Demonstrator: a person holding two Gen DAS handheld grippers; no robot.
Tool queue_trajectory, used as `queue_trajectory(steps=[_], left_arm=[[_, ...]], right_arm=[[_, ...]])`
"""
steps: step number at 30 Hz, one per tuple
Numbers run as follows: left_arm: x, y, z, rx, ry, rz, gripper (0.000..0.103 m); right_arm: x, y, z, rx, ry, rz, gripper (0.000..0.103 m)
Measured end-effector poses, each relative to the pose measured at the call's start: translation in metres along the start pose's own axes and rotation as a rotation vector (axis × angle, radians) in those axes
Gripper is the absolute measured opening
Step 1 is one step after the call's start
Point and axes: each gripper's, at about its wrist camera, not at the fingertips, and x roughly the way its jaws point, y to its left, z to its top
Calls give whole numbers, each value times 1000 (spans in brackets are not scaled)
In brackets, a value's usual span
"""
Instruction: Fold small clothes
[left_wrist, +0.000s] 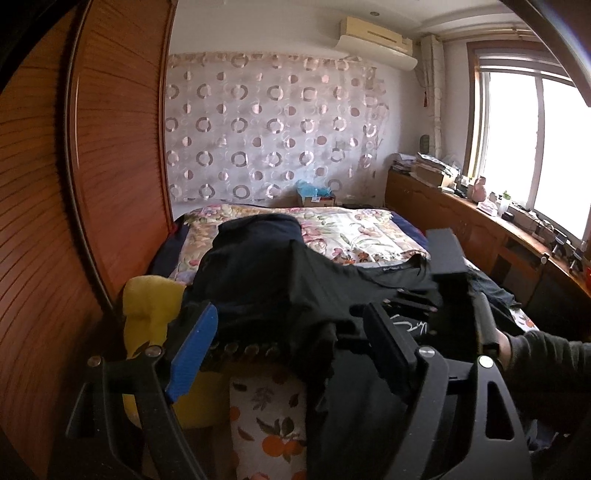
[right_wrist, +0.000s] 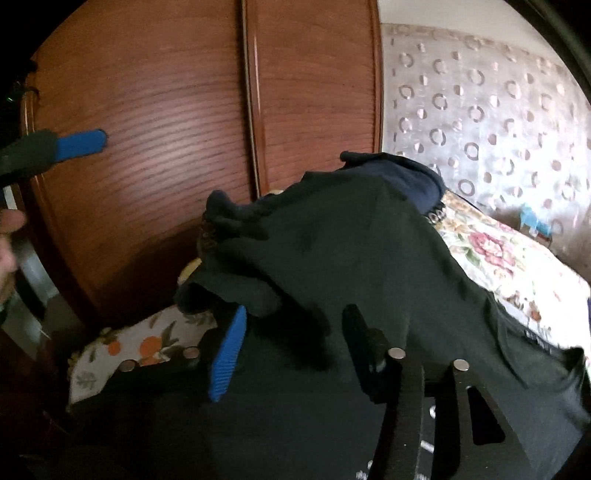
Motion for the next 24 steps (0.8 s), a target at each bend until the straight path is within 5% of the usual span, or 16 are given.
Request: queue_trajectory(steps=[3, 7, 12, 21, 23, 24], left_arm=[[3, 3, -7, -7, 13, -3, 82], [6, 3, -13, -15, 25, -7, 82], [10, 3, -19, -23, 32, -20, 82], [18, -12, -22, -10, 49, -52, 82], [20, -17, -22, -7, 55, -57, 82], [21, -18, -22, -7, 58, -61, 82]], right_arm=[[10, -1, 8, -15, 8, -42, 8], [-16, -17, 18, 19, -64, -43, 3], [-34, -54, 31, 98, -110, -138, 2], [-10, -107, 29, 234, 15, -395, 3], [1, -109, 30, 230, 56, -440, 21], [4, -109, 30, 219, 67, -452, 39]])
